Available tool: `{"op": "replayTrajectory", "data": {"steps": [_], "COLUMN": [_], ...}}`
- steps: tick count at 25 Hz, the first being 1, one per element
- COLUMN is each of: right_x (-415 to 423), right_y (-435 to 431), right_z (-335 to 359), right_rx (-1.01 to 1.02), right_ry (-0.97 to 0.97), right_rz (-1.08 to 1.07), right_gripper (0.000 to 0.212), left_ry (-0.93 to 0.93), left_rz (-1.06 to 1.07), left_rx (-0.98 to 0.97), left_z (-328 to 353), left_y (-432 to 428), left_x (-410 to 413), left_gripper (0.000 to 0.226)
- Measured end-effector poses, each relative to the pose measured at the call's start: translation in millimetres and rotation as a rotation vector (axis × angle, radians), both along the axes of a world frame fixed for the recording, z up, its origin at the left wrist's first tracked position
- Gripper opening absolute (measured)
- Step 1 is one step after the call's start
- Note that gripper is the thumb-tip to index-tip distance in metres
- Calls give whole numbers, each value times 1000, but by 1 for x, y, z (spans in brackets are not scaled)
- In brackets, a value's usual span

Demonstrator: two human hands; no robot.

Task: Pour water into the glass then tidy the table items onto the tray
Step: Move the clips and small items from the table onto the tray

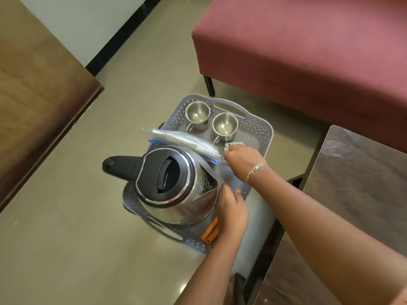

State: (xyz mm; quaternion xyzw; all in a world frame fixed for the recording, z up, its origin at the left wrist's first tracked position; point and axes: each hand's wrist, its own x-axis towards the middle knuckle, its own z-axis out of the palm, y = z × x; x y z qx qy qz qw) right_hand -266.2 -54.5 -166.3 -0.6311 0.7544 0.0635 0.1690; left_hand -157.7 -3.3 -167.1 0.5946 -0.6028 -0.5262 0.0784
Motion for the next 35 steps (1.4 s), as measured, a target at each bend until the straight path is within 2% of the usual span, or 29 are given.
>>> {"op": "replayTrajectory", "data": {"steps": [4,10,12,14,17,20,23,35], "right_x": [2,1,-2,-7,-19,-32,-36,-72], "right_y": [-8,-8,0,10,40,95,164,516], "right_z": [-16,-18,-11,-2,13,31,45,123], "right_rx": [40,7,-89,-292,-532,-580,-629,-602], "right_ry": [60,71,23,-12,0,-7,34,148], "right_rz": [65,-2,-68,-98,-147,-256,-397,-747], "right_gripper": [20,21,21,20,34,53,56,49], "left_ry": [-24,-36,-24,-30,-167,-291,-324,47], "left_rz": [-11,-124,-152,-220,-453,-653,-794,-1188], "left_rx": [-25,-115,-153,-218,-480,-733,-902,-957], "left_z": [3,4,8,13,17,24,41,112], "left_y": [5,7,11,13,26,53,96,363], "left_x": [6,6,6,5,0,-11,-21,-85], "left_gripper": [35,38,37,38,55,57,56,55]}}
